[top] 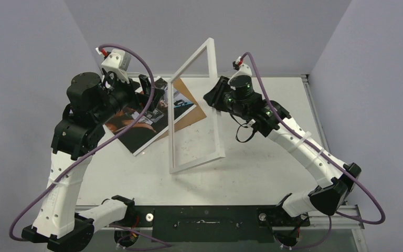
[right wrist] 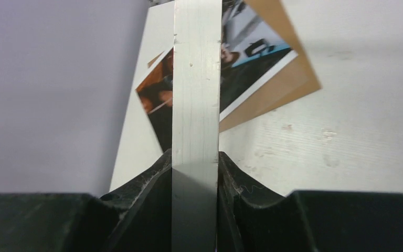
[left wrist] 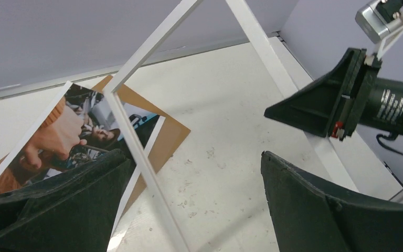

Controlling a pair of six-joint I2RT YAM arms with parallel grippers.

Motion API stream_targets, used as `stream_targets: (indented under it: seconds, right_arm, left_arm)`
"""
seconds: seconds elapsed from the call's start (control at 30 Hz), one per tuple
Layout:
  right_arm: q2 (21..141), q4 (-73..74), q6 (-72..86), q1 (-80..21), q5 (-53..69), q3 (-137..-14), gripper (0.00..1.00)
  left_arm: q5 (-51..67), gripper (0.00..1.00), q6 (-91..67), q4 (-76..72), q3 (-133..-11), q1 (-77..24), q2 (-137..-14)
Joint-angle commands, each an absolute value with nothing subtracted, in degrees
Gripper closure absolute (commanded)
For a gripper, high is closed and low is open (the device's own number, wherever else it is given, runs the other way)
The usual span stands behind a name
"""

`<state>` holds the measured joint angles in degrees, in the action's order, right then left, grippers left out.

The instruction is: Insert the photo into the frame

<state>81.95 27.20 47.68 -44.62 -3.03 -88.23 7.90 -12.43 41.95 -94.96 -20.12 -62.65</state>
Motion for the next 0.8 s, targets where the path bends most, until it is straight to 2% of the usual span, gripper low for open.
stream_targets:
  seconds: [0.0,0.33,0.77]
  right_arm:
    - [76.2,31.03,41.81,-40.04,-7.55,-94.83,1.0]
    - [74.36,48.58,31.36,-26.91,-12.27,-101.22,1.0]
    - [78.7,67.51,20.18,-22.59,-21.61,-110.88,1.0]
  left_arm:
    - [17.33,0.03,-8.73,39.25,-98.03,-19.95,-64.26]
    - [16.63,0.03,-10.0,37.71,-96.12,-19.95,-67.37]
    - [15.77,0.03,-11.89,36.75,-91.2,-19.96,-68.14]
